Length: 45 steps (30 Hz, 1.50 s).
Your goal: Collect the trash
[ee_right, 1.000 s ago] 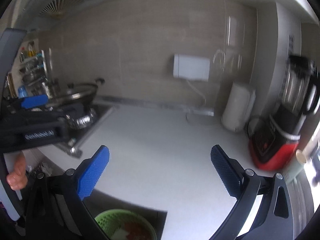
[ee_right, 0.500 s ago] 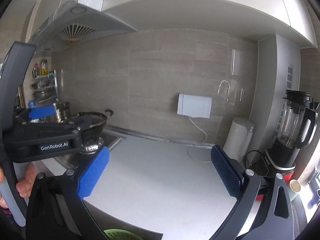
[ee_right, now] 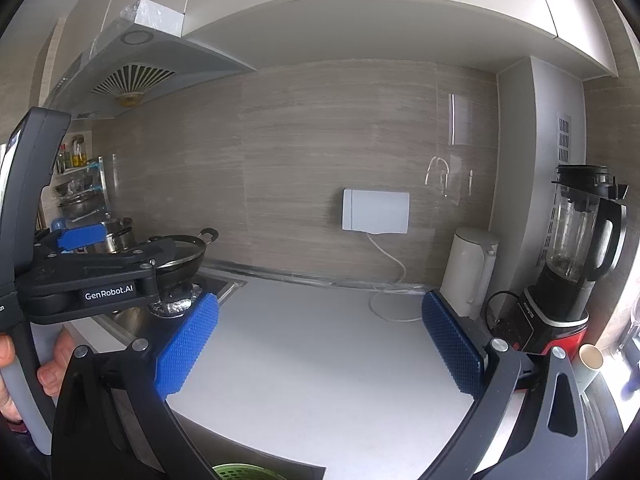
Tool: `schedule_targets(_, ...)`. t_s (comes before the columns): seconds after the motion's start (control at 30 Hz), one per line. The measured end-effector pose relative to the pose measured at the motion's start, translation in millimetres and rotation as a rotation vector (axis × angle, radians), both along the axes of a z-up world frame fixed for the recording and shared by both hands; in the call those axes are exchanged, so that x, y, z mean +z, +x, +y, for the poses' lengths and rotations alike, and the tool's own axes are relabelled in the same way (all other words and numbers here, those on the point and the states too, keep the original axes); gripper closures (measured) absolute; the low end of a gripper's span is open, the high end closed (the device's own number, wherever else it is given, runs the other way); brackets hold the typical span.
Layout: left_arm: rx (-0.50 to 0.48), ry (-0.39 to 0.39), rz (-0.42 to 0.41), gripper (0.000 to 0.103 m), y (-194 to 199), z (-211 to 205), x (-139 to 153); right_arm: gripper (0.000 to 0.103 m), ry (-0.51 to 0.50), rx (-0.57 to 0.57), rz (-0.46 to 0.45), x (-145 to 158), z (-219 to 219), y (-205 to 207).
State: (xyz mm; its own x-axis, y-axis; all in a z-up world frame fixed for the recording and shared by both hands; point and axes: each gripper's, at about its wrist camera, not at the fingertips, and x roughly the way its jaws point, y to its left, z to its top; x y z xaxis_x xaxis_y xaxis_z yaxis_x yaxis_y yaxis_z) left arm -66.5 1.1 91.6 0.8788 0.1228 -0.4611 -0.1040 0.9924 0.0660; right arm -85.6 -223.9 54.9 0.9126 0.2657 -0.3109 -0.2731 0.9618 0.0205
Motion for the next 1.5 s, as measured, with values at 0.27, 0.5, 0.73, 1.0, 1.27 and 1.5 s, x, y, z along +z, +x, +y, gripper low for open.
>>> schedule_targets(0.27, 0.002, -0.002, 0.004, 0.008, 2.5, 3.0, -1.9, 0.002, -0.006, 0.002, 0.011, -2.7, 2.1, 2.4)
schedule_targets(0.5, 0.008, -0.006, 0.009, 0.008, 4.1, 5.9, -3.2, 0.002, -0.01, 0.005, 0.015, -3.3, 5.5, 4.1)
schedule_targets(0.73, 0.011, -0.013, 0.014, 0.008, 4.9, 8.6, -4.2, 0.002, -0.015, 0.009, 0.023, -4.6, 9.4, 6.0)
schedule_targets(1.0, 0.012, -0.01, 0.012, 0.008, 6.2, 9.6, -4.8, 0.002, -0.018, 0.01, 0.027, -4.6, 12.1, 6.5)
schedule_targets(1.27, 0.016, -0.014, 0.016, 0.008, 7.1, 11.7, -6.0, 0.002, -0.024, 0.011, 0.03, -6.3, 13.7, 7.2)
schedule_targets(1.5, 0.015, -0.014, 0.018, 0.008, 7.4, 11.7, -6.2, 0.002, -0.025, 0.011, 0.031, -6.8, 14.1, 7.2)
